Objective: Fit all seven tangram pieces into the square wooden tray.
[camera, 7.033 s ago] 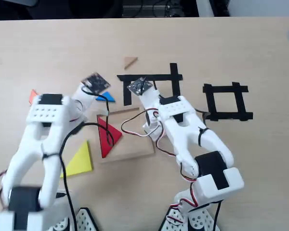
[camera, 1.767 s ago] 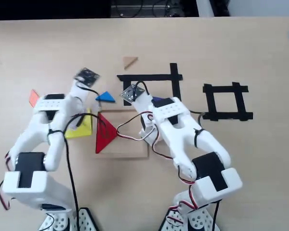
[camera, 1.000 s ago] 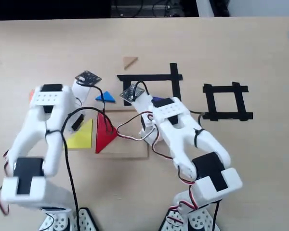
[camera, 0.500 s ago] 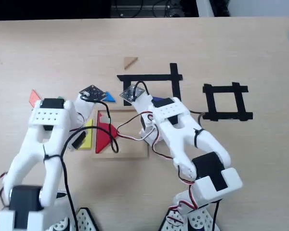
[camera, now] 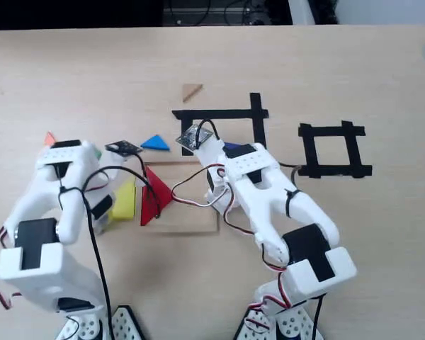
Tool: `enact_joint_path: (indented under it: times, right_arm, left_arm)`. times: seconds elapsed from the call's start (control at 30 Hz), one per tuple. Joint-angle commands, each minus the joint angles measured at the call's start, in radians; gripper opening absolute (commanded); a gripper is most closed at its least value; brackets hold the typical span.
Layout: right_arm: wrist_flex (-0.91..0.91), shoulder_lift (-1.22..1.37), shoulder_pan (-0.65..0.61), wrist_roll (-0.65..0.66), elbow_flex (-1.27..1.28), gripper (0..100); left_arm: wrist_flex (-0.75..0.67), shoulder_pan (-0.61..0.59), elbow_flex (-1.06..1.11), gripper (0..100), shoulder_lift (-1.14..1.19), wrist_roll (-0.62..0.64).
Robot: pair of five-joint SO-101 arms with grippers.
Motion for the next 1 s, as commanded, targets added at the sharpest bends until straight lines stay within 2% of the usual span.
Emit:
enact_joint_path:
  times: [0.0, 0.53, 0.63, 0.87, 0.97]
  right_arm:
    - [0.011, -0.007, -0.011, 0.008, 0.004, 1.1]
    - [0.011, -0.005, -0.011, 0.008, 0.004, 1.1]
    - [0.011, -0.005, -0.012, 0.008, 0.004, 1.1]
    - [0.011, -0.005, -0.012, 0.008, 0.004, 1.1]
    - [0.011, -0.005, -0.012, 0.008, 0.004, 1.1]
  left_arm:
    - [-0.003, -0.051, -0.107, 3, 0.043, -0.017]
    - [0.002, -0.130, -0.587, 3, 0.318, 0.028]
    - [0.005, -0.101, -0.657, 3, 0.344, 0.100]
    - [0.241, -0.015, -0.878, 3, 0.259, 0.141]
    - [0.275, 0.050, -0.924, 3, 0.236, 0.192]
